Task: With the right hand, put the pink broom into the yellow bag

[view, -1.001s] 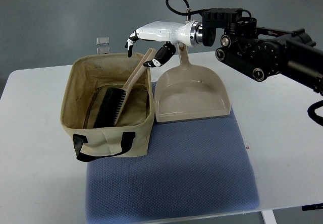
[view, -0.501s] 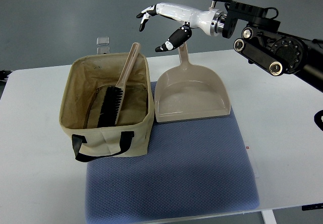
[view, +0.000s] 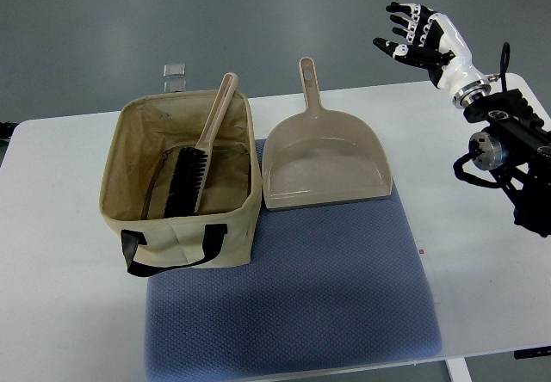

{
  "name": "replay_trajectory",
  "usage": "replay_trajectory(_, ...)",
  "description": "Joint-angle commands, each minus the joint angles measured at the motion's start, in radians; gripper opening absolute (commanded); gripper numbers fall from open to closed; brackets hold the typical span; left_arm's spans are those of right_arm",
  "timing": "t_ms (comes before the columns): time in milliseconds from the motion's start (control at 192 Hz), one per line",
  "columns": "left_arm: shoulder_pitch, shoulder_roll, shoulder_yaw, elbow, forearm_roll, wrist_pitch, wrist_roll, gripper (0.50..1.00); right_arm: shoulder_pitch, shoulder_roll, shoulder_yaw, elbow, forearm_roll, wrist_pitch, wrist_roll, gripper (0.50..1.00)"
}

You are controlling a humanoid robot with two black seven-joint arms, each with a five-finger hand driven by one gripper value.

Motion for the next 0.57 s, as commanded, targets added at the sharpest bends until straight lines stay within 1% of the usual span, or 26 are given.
replay_trajectory(0, 0.0, 0.0, -0.002, 0.0, 0.0, 0.0, 0.001, 1.0, -0.024, 0.002, -0.003, -0.009, 0.163, 0.005, -0.002, 0.897)
replay_trajectory(31, 0.0, 0.0, 0.0, 0.0, 0.0, 0.0, 0.001, 1.0, -0.032, 0.002, -0.005, -0.01, 0.191, 0.011, -0.002, 0.901)
replay_trajectory(68, 0.0, 0.0, 0.0, 0.0, 0.0, 0.0, -0.001, 1.0, -0.041, 0.004, -0.006, -0.012, 0.214, 0.019, -0.002, 0.917)
replay_trajectory(110, 0.0, 0.0, 0.0, 0.0, 0.0, 0.0, -0.001, 1.0, -0.05, 0.005, -0.006, -0.012, 0.223, 0.03, -0.002, 0.921)
replay_trajectory(177, 0.0, 0.0, 0.0, 0.0, 0.0, 0.0, 0.001, 1.0, -0.063, 0.022, 0.002, -0.012, 0.225, 0.019, 0.003, 0.93)
replay_trajectory(271, 0.0, 0.0, 0.0, -0.001, 0.0, 0.0, -0.001, 1.0, -0.078, 0.05, 0.006, -0.012, 0.225, 0.021, 0.009, 0.93)
replay_trajectory(563, 0.0, 0.0, 0.0, -0.001, 0.0, 0.0, 0.001, 1.0, -0.082, 0.056, 0.006, -0.01, 0.225, 0.019, 0.015, 0.93)
